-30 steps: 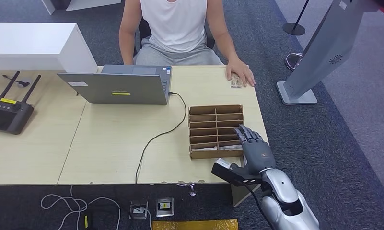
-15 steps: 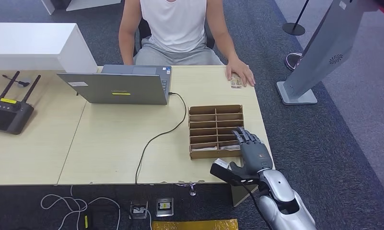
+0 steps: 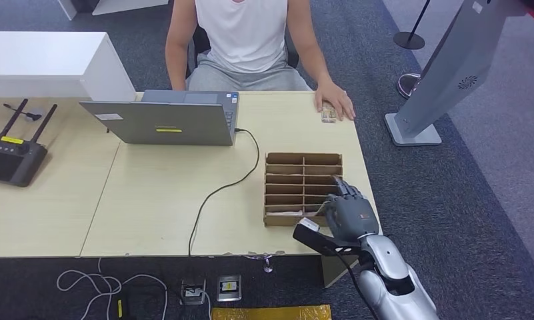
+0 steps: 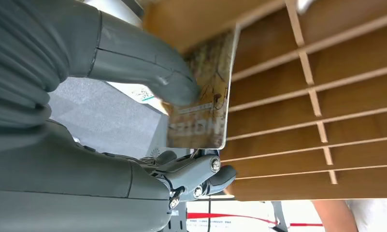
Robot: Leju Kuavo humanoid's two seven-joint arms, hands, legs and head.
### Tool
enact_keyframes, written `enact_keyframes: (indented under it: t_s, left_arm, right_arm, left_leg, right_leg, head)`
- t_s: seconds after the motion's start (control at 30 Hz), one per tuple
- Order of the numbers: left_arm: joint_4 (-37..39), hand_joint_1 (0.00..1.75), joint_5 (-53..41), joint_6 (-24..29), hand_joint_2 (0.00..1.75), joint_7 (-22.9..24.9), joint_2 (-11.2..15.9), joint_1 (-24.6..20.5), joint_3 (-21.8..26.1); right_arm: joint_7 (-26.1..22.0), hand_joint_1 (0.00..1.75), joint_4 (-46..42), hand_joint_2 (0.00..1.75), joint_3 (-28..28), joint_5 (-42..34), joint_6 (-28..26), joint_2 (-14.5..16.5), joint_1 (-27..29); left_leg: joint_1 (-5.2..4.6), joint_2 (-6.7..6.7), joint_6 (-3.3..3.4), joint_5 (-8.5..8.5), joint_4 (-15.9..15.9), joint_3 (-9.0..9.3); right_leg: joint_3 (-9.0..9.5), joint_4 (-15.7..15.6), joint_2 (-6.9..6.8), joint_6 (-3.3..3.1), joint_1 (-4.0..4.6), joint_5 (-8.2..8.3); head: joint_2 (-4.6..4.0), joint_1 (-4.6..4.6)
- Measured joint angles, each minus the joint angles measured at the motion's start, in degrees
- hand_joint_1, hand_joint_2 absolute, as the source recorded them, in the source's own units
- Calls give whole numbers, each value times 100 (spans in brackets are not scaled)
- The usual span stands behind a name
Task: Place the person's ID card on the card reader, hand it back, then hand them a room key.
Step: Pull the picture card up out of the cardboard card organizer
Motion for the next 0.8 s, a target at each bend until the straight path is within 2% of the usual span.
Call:
enact_keyframes:
  t_s: [0.03,0.1,0.17,0.33,0.5,0.8]
  left_arm:
    - [0,0,0,5,0,-1,-4,0,0]
    - [0,0,7,16,0,-8,-14,1,0]
    - [0,0,35,41,0,-24,-23,1,0]
    - [0,0,79,108,0,-57,-49,1,0]
    - [0,0,27,117,0,-60,-75,2,0]
    - [2,0,-73,111,0,-59,-74,4,0]
  right_arm:
    - [1,139,20,175,0,-10,-40,5,0]
    - [2,134,60,175,1,-18,-146,14,1]
    - [-4,151,109,175,1,-10,-294,22,-1]
    - [-120,175,393,175,1,33,-776,52,-73]
    - [-284,175,749,175,-6,41,-1168,81,-290]
    - [-543,175,871,175,-207,239,-1273,110,-873]
  left_leg:
    - [0,0,0,0,0,0]
    - [0,0,0,0,0,0]
    - [0,0,0,0,0,0]
    - [0,0,0,0,0,0]
    - [0,0,0,1,0,1]
    - [0,1,0,1,1,1]
  right_leg:
    - [0,0,0,0,0,0]
    - [0,0,1,0,0,0]
    - [0,0,1,0,0,0]
    - [0,0,2,0,0,0]
    - [1,1,2,0,0,1]
    - [0,3,3,0,0,1]
  head:
    - [0,0]
    - [0,0]
    - [0,1]
    - [0,1]
    - [0,0]
    - [0,-1]
